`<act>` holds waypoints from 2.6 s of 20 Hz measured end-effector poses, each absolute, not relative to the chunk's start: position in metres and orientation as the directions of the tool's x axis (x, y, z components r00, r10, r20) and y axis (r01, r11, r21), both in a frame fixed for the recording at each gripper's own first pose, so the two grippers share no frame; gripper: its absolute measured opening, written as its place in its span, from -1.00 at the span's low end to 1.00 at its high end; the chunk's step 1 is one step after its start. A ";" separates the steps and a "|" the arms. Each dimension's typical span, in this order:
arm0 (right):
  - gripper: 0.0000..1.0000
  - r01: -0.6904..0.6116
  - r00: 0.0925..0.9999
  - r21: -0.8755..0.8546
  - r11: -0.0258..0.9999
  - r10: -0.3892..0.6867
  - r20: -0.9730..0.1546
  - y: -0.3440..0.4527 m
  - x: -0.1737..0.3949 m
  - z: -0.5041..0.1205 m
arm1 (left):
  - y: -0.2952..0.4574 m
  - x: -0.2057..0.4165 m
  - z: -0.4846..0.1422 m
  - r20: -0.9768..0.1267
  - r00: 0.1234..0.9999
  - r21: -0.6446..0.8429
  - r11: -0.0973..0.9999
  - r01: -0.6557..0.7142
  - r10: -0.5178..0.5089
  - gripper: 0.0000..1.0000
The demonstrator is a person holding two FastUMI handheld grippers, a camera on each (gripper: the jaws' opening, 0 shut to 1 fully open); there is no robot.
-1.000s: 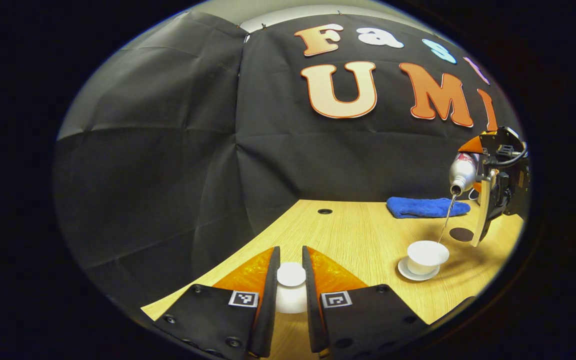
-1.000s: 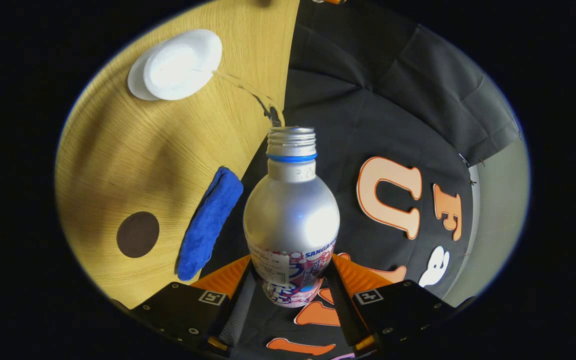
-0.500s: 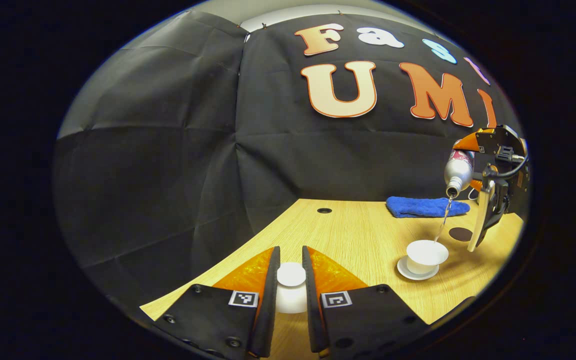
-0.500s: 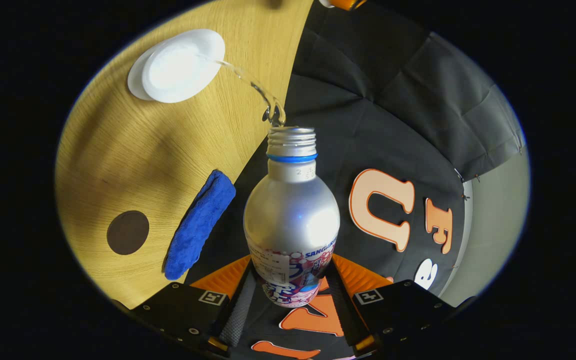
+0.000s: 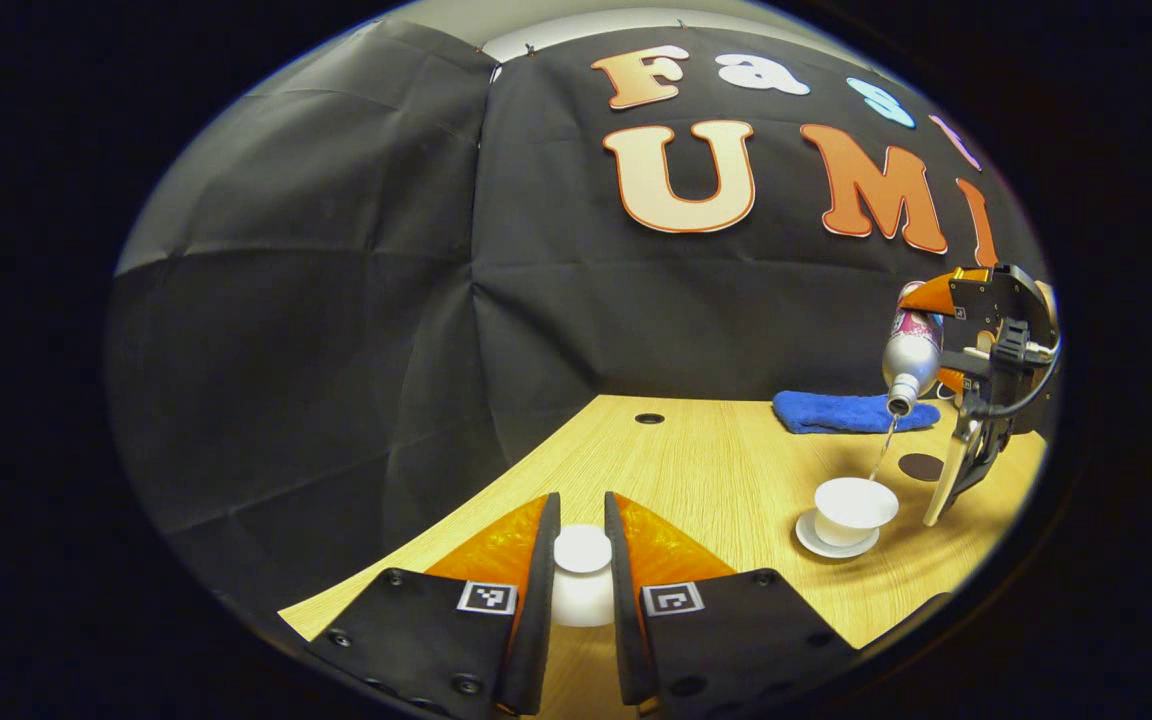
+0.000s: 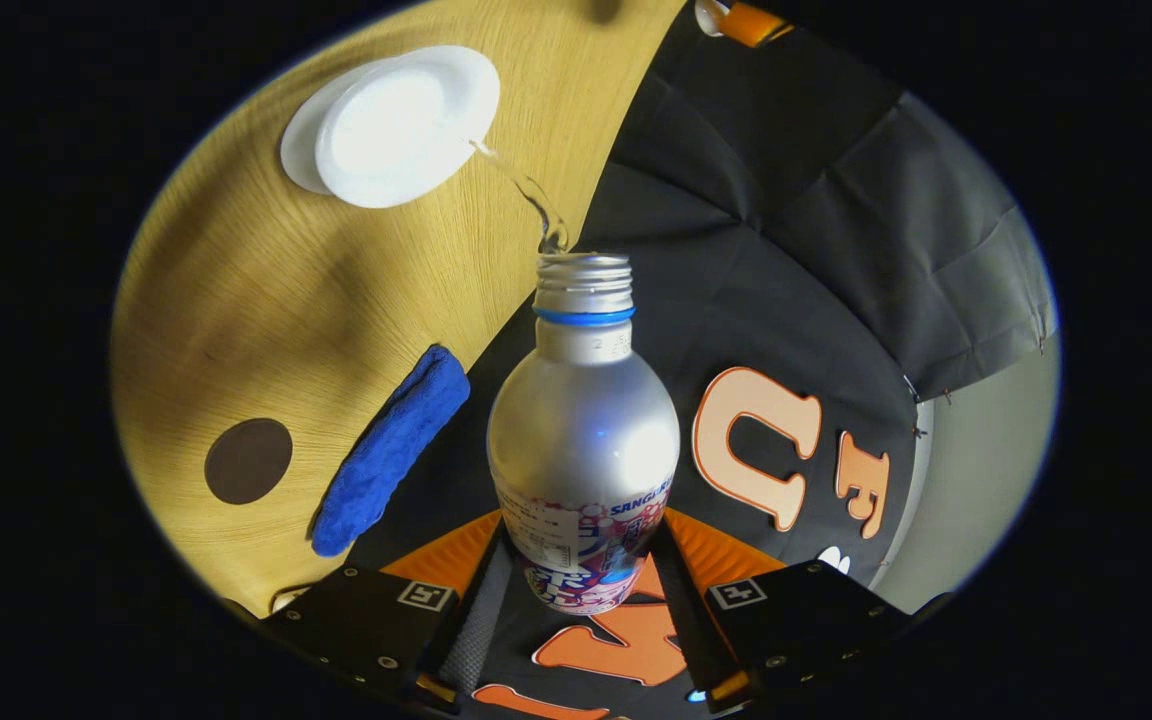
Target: Open the teacup lid with one hand, grasp the water bottle and pour water into the teacup with the other hand; after pouring, place the water bottle on the coaster and then close the teacup lid.
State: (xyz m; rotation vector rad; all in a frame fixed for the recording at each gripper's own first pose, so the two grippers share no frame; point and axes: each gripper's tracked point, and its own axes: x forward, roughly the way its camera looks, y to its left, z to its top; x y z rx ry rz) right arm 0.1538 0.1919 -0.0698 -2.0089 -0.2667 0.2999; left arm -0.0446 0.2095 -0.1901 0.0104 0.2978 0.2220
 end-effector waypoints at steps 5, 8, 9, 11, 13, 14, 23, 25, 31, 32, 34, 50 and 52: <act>0.55 0.065 0.937 -0.883 -0.466 0.333 -0.107 0.198 0.149 -0.080 | 0.210 -0.047 -0.191 -0.292 0.931 0.035 0.975 -0.218 0.219 -0.36; 0.55 0.083 0.935 -0.872 -0.483 0.341 -0.100 0.201 0.147 -0.079 | 0.209 -0.048 -0.189 -0.293 0.931 0.034 0.976 -0.216 0.216 -0.36; 0.55 0.086 0.933 -0.870 -0.486 0.345 -0.100 0.202 0.148 -0.079 | 0.209 -0.048 -0.189 -0.291 0.932 0.034 0.976 -0.216 0.217 -0.36; 0.55 0.092 0.931 -0.866 -0.492 0.351 -0.100 0.204 0.147 -0.080 | 0.208 -0.048 -0.187 -0.287 0.933 0.035 0.976 -0.216 0.217 -0.36; 0.56 0.093 0.929 -0.865 -0.493 0.356 -0.103 0.204 0.146 -0.082 | 0.208 -0.049 -0.187 -0.286 0.933 0.035 0.975 -0.217 0.218 -0.36; 0.56 0.083 0.928 -0.869 -0.488 0.357 -0.112 0.204 0.146 -0.084 | 0.208 -0.050 -0.186 -0.282 0.934 0.035 0.975 -0.219 0.220 -0.36; 0.56 -0.030 0.925 -0.918 -0.395 0.336 -0.175 0.199 0.143 -0.114 | 0.196 -0.046 -0.179 -0.257 0.946 0.038 0.980 -0.193 0.196 -0.37; 0.56 -0.117 0.921 -0.942 -0.313 0.320 -0.221 0.194 0.138 -0.129 | 0.191 -0.044 -0.179 -0.260 0.947 0.033 0.982 -0.185 0.187 -0.43; 0.58 -0.300 0.911 -0.953 -0.038 0.287 -0.298 0.175 0.129 -0.136 | 0.176 -0.036 -0.164 -0.235 0.959 0.027 0.987 -0.156 0.158 -0.37; 0.58 -0.335 0.906 -0.942 0.027 0.283 -0.314 0.170 0.127 -0.139 | 0.172 -0.034 -0.162 -0.233 0.961 0.024 0.989 -0.149 0.150 -0.37; 0.58 -0.375 0.904 -0.917 0.136 0.271 -0.329 0.158 0.124 -0.136 | 0.164 -0.030 -0.158 -0.227 0.964 0.022 0.990 -0.136 0.137 -0.37; 0.58 -0.464 0.854 -0.355 0.812 0.304 -0.422 0.085 0.140 -0.154 | 0.076 -0.007 -0.143 -0.212 0.977 0.021 1.000 -0.010 0.014 -0.37; 0.58 -0.469 0.836 -0.236 0.851 0.342 -0.428 0.084 0.144 -0.161 | 0.069 -0.005 -0.142 -0.209 0.978 0.024 1.000 -0.004 0.009 -0.37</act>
